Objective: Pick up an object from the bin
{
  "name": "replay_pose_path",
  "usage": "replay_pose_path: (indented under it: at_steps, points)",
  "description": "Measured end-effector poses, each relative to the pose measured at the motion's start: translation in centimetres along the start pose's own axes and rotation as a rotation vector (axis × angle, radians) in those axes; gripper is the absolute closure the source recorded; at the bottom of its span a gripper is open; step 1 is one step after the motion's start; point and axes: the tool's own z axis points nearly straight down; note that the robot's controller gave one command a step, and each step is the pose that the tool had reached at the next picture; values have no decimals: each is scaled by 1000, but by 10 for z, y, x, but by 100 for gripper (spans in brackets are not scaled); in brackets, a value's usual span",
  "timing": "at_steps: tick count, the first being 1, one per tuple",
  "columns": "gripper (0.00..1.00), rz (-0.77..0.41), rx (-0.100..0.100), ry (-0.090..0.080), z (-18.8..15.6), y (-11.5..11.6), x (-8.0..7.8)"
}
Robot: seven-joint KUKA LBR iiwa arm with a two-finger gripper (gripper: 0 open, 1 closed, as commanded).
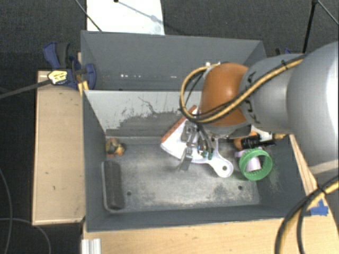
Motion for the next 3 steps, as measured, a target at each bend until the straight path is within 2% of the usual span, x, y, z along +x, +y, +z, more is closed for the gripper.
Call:
replay_pose_path:
  at_steps: [1,2,3]
  points:
    - [100,54,1,5,19,-22,8]
    - [100,55,1,5,19,-22,8]
    - [100,-50,2,0,18,-17,37]
